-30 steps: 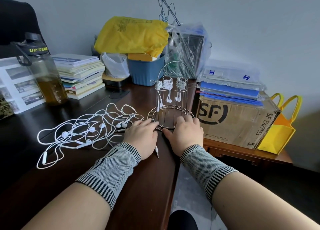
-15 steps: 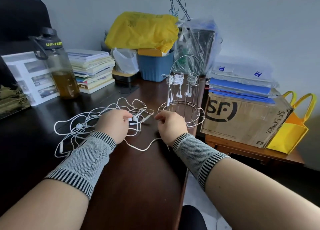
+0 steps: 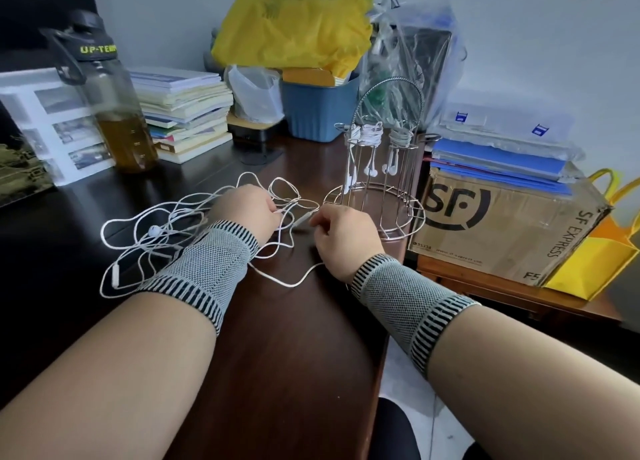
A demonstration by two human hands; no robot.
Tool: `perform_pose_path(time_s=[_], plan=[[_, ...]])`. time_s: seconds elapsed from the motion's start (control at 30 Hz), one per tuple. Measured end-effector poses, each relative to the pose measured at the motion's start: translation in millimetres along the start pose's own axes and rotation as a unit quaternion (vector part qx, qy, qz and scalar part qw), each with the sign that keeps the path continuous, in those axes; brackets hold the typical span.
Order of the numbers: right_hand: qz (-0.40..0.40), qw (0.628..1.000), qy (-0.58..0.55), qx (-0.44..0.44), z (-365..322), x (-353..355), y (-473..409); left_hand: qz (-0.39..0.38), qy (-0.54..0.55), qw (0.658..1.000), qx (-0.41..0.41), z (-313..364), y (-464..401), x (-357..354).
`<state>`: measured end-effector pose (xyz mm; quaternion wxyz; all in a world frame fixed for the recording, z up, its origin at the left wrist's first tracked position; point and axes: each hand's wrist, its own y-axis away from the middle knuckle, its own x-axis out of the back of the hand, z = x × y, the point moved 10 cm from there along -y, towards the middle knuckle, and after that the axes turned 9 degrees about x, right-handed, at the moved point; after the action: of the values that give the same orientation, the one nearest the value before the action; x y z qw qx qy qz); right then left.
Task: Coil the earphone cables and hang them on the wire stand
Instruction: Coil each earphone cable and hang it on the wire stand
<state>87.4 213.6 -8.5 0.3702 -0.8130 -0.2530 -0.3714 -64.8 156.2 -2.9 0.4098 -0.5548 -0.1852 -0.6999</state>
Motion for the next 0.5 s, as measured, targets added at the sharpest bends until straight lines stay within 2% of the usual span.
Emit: perform_pose_path(time_s=[0.13, 0.27, 0.33, 0.5], plan=[[0.003, 1.0, -0.01, -0.007, -1, 4, 3, 0.001, 0.01, 1.0, -0.014, 3, 5, 3], [0.017, 0.999, -0.039, -0.022, -1, 10, 5, 0.044, 0.095, 0.994, 0.003, -4, 7, 39], [0.031, 0.998, -0.054, -0.029, 0, 14, 6, 0.041, 0.134, 0.99, -0.002, -1, 6, 58], [0.116, 0.98, -0.156, -0.05, -4, 48, 8, 0.028, 0.149, 0.984, -0.092, 36, 13, 119]])
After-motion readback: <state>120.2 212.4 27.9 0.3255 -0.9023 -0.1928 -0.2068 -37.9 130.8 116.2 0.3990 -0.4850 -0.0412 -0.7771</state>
